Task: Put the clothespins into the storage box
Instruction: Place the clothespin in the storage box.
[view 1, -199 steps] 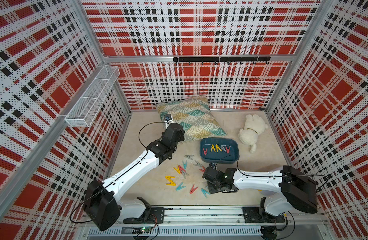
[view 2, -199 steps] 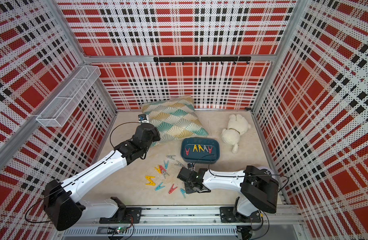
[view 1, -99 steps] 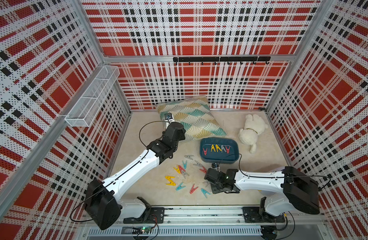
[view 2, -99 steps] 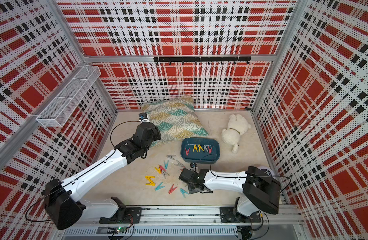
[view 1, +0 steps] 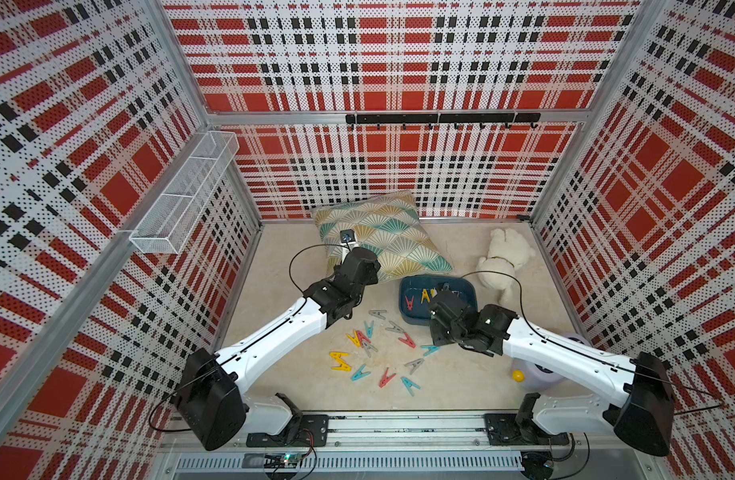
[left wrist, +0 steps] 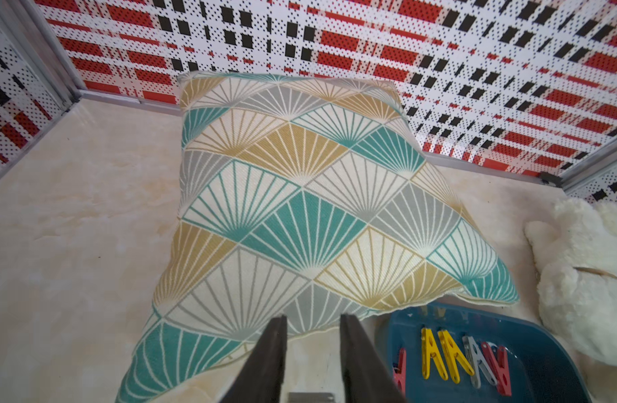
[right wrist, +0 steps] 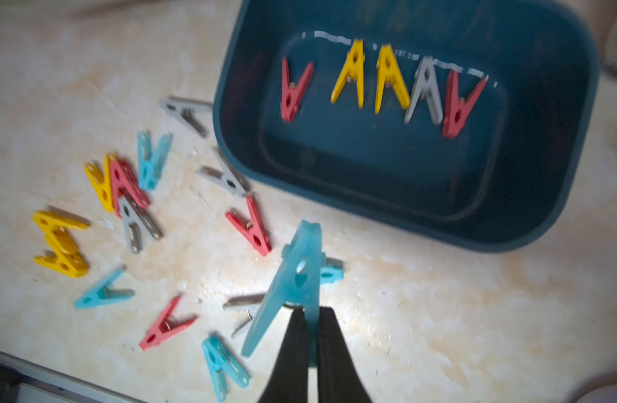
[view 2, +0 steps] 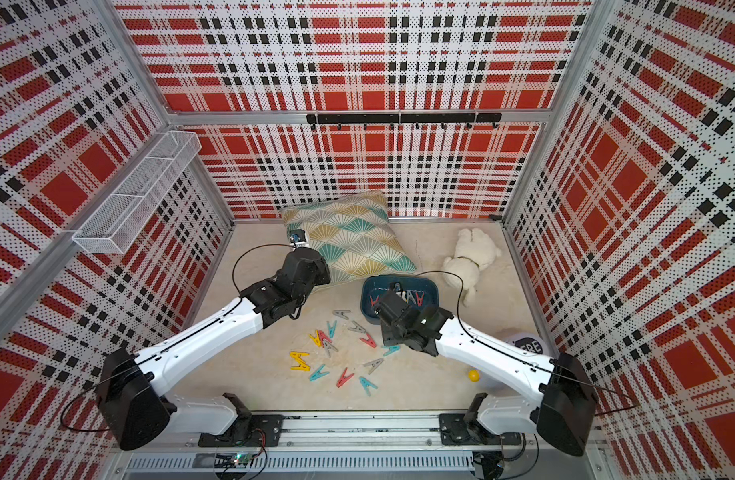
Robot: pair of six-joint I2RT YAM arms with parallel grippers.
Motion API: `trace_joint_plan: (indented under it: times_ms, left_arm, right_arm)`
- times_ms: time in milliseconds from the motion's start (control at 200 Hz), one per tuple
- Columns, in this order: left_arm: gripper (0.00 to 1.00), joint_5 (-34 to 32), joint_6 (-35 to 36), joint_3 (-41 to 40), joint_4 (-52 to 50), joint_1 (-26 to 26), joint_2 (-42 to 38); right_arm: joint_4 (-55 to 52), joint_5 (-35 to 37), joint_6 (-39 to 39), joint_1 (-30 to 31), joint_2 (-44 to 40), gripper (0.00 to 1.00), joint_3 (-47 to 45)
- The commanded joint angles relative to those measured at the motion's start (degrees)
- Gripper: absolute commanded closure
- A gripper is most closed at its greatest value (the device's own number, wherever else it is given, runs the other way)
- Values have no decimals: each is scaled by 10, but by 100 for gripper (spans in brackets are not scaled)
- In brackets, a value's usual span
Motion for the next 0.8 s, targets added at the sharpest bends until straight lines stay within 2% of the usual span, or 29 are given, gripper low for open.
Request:
trace_joint_plan:
  times_ms: [0, 120, 271, 526, 797]
  left_arm:
    - [68, -3, -9, -4, 7, -13, 8]
    - [68, -3, -17, -22, 10, -11, -4]
    - [68, 11, -27, -57, 20, -3, -22]
    - [68, 10, -33, -79, 20, 3, -41]
    - [68, 10, -34, -81, 18, 4, -48]
  right_arm:
    - [57, -21, -92, -40, 62, 93, 38]
    - [104, -60, -111, -52, 162, 94, 88]
    - [132, -73, -117, -75, 259, 95, 122]
    - [162, -98, -133, -116, 319, 94, 114]
    - [176, -104, -129, -124, 368, 93, 135]
